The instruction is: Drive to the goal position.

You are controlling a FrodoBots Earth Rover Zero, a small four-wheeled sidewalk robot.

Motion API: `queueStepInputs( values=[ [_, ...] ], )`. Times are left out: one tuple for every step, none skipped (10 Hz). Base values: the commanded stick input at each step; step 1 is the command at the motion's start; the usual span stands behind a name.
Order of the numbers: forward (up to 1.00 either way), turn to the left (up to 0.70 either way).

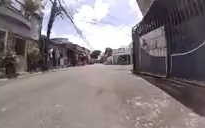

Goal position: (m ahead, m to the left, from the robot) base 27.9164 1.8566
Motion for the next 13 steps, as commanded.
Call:
queueStepInputs(
  values=[
    [0.7,0.0],
    [0.7,0.0],
    [0.7,0.0],
    [0.7,0.0],
    [0.7,0.0],
    [0.7,0.0],
    [0.7,0.0],
    [0.7,0.0],
    [0.7,0.0],
    [0.7,0.0],
    [0.7,0.0],
    [0.7,0.0],
    [0.7,0.0]
  ],
)
